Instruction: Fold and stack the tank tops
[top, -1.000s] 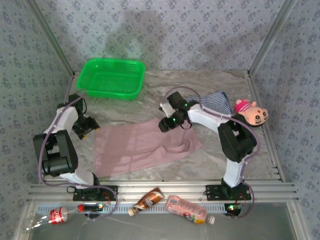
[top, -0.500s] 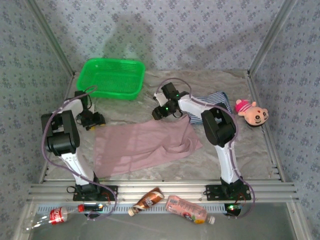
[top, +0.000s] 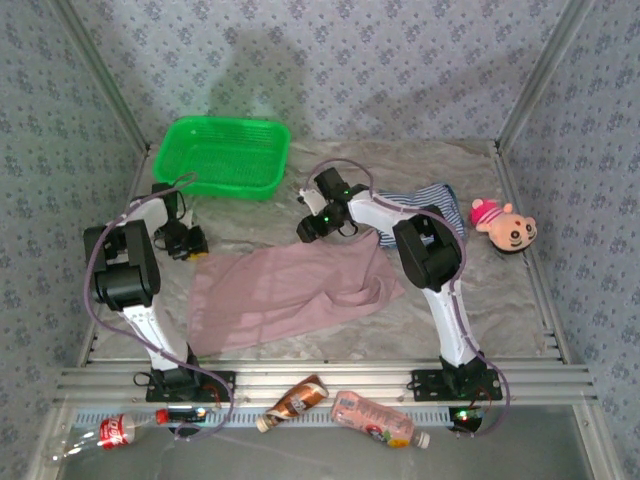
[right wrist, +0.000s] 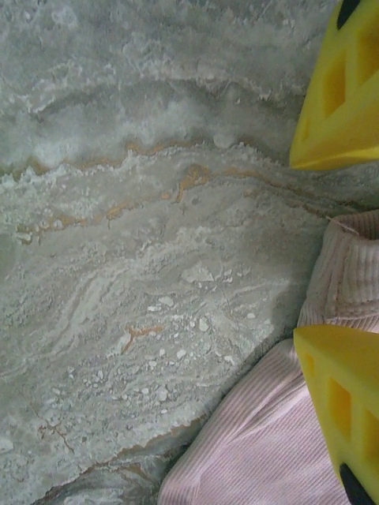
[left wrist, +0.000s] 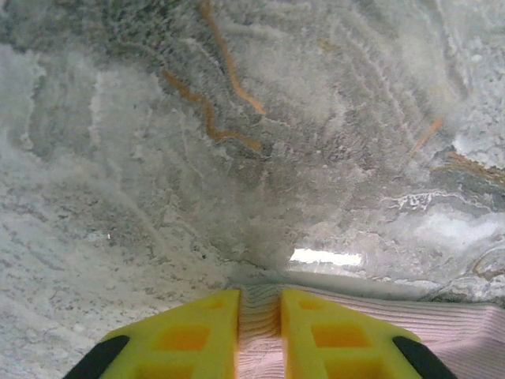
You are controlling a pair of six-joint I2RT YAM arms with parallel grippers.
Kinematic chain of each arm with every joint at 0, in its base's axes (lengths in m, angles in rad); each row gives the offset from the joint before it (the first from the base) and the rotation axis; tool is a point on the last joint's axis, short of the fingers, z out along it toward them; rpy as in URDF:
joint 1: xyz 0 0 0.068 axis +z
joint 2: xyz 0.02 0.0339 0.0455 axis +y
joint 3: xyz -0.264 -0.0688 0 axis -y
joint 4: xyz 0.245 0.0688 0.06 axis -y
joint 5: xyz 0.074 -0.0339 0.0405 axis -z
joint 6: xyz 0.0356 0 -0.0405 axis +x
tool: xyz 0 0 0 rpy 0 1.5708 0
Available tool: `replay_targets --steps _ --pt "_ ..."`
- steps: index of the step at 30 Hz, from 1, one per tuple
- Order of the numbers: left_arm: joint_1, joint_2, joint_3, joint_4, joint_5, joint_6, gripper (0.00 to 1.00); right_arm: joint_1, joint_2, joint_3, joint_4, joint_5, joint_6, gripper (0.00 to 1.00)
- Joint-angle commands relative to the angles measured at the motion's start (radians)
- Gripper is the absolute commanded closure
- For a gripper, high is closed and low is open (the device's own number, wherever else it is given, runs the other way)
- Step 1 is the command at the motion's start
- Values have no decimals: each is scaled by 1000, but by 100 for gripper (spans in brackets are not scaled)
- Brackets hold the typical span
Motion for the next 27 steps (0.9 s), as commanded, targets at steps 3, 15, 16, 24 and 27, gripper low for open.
replay_targets --steps 3,15,16,24,27 --pt "3 13 52 -52 -3 15 89 16 -30 -38 -44 -21 -24 52" --pt "3 -35 123 -146 -61 15 100 8 -13 42 -1 -32 -33 86" --pt "1 -49 127 -153 -71 13 100 5 -19 43 11 -33 -30 88" --pt "11 -137 106 -188 -114 -8 100 -23 -114 -63 124 -39 -63 89" --pt "12 -174 83 -207 -117 -16 100 -25 -170 -138 162 -47 -74 89"
